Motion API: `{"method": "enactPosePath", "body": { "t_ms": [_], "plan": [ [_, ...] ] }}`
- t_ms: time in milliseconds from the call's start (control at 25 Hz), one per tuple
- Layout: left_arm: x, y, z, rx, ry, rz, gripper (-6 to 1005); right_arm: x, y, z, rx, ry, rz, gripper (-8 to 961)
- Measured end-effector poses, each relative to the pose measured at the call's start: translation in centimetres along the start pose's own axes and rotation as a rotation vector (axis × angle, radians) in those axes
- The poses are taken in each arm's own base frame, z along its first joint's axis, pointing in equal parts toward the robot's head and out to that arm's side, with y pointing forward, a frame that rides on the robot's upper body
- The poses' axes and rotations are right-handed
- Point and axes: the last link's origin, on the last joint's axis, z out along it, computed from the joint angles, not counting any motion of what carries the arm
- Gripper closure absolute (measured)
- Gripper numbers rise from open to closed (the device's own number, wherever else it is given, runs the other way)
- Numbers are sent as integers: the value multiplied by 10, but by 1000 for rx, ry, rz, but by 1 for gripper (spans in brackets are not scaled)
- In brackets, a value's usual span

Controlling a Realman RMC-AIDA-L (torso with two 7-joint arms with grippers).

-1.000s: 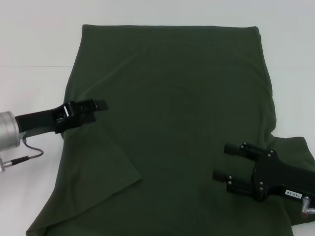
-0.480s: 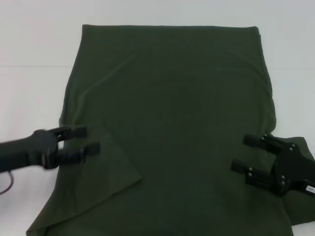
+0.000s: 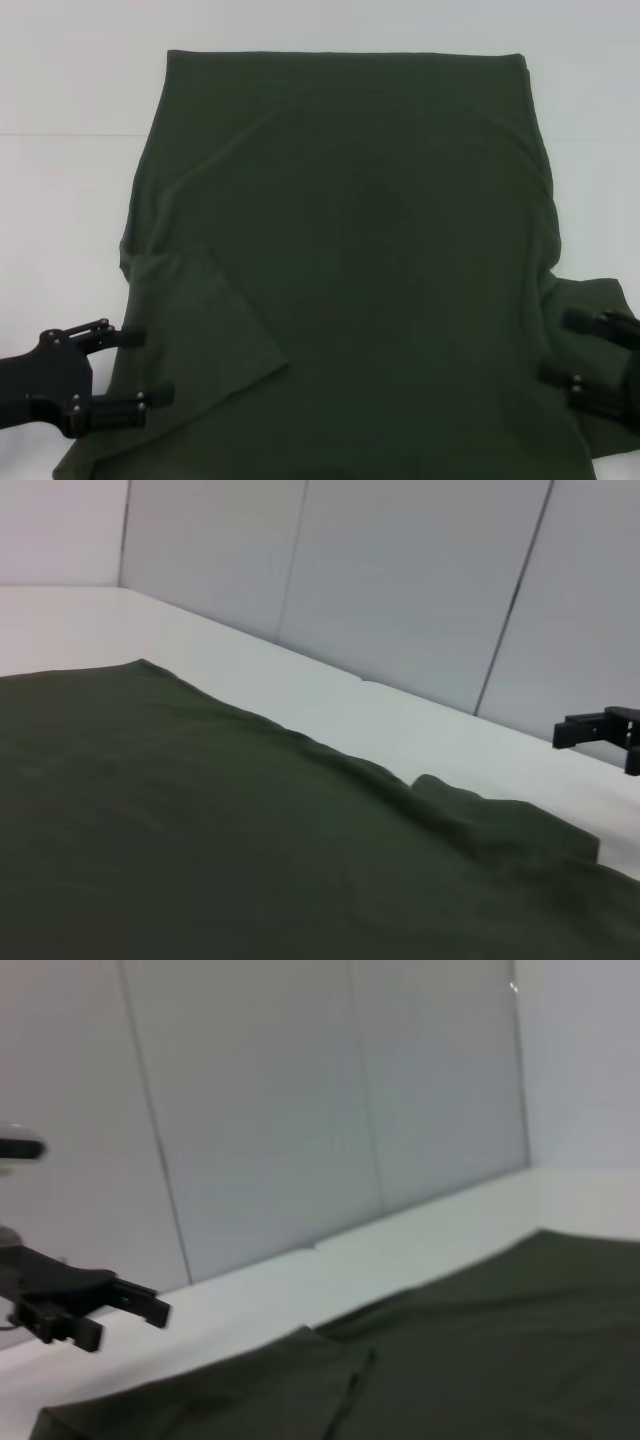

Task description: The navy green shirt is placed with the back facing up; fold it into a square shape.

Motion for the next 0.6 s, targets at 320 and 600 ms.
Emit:
{"method": "enactPosePath", "body": {
  "t_ms": [320,600],
  "plan": [
    [6,6,-4,-38,21,11,132,-47,-22,-61,148,135,298,154],
    [13,6,0,-71,24,36,131,-83,-46,-100,339,301,691,154]
  ]
}}
